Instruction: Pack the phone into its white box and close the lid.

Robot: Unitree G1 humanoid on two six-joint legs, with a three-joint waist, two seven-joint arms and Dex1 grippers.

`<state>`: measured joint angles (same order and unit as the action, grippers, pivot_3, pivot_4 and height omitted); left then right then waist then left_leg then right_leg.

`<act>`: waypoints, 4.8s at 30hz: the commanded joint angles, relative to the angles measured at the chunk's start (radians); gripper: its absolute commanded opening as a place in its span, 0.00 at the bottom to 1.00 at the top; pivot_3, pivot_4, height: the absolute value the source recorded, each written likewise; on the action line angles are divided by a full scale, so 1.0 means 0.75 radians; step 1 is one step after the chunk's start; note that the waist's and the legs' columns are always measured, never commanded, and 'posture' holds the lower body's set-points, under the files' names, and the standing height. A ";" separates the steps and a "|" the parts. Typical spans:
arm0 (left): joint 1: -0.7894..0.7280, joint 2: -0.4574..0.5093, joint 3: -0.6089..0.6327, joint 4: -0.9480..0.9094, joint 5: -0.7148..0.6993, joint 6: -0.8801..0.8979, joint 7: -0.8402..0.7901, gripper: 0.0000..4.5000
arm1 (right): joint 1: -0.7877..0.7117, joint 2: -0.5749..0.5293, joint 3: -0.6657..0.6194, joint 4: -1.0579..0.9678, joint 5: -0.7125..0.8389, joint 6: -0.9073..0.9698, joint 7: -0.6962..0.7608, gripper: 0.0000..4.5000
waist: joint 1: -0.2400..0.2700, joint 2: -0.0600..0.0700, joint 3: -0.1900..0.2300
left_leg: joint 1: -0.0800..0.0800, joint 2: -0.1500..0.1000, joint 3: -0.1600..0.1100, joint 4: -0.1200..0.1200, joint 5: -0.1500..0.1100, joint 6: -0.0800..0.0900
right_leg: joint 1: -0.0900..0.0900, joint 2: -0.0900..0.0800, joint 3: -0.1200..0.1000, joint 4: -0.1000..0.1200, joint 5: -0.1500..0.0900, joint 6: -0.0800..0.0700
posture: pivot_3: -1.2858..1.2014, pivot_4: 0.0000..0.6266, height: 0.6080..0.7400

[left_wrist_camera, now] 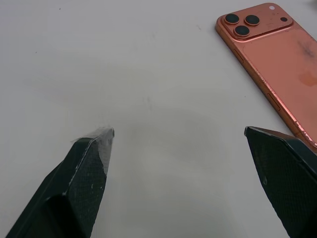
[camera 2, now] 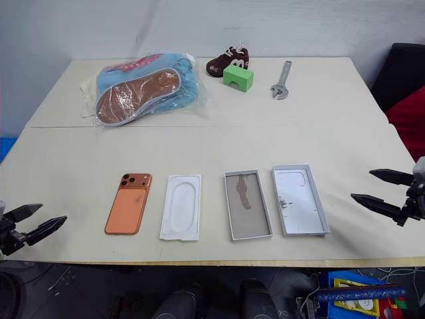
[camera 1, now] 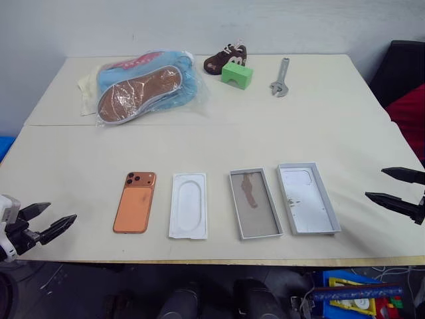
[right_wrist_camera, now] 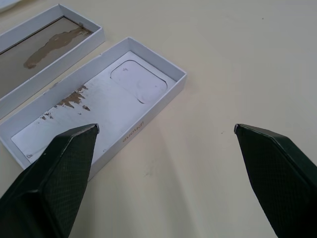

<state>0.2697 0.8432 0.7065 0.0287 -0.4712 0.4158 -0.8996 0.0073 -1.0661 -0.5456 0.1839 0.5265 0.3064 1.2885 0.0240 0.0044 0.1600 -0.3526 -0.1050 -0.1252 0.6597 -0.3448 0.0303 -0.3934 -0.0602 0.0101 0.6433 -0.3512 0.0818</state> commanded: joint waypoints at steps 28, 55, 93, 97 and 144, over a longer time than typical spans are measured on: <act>-0.140 0.111 -0.147 -0.402 -0.395 0.646 -0.043 0.99 | -0.018 0.022 0.014 -0.544 0.179 0.211 -0.137 1.00 | 0.000 0.000 0.001 | -0.001 0.000 -0.001 0.001 0.000 0.000 | 0.000 0.000 -0.001 0.001 0.000 0.000 | 0.52 0.24 1.00; -0.909 -0.257 -0.758 -0.096 -0.607 1.598 0.427 0.65 | -0.028 0.151 0.289 -1.136 0.266 0.244 -0.317 1.00 | 0.010 -0.005 0.004 | -0.001 -0.002 -0.003 0.007 0.000 -0.001 | 0.000 0.000 -0.001 0.005 0.000 0.000 | 0.52 0.24 1.00; -0.826 -0.076 -0.605 -0.055 -1.112 1.598 0.499 0.00 | -0.145 0.315 1.014 -0.657 -0.471 -0.252 -0.225 0.28 | 0.000 -0.012 0.000 | -0.001 -0.004 -0.004 0.007 0.003 -0.006 | -0.005 0.000 0.000 0.013 0.000 0.000 | 0.52 0.24 1.00; -0.842 -0.101 -0.603 -0.060 -1.145 1.598 0.534 0.00 | -0.163 0.351 1.051 -0.654 -0.473 -0.281 -0.207 0.01 | -0.001 -0.012 0.000 | -0.001 -0.004 -0.005 0.006 0.003 -0.006 | -0.006 0.000 0.000 0.013 0.000 0.000 | 0.52 0.24 1.00; -1.441 -0.726 -0.948 0.454 -0.595 1.530 0.669 0.00 | 0.424 0.255 0.016 -1.368 0.273 0.404 -0.462 0.99 | 0.007 -0.027 0.005 | -0.003 -0.004 -0.004 0.009 0.004 -0.006 | -0.007 0.000 -0.001 0.014 0.000 0.000 | 0.52 0.24 1.00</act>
<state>-0.7895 0.3033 0.0064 0.3633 -0.9554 1.5821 -0.3789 0.3189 -0.8871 -0.5191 -0.8152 0.7253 0.6177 0.9589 0.0294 -0.0157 0.1636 -0.3548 -0.1078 -0.1282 0.6662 -0.3421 0.0255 -0.3984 -0.0601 0.0095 0.6538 -0.3512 0.0821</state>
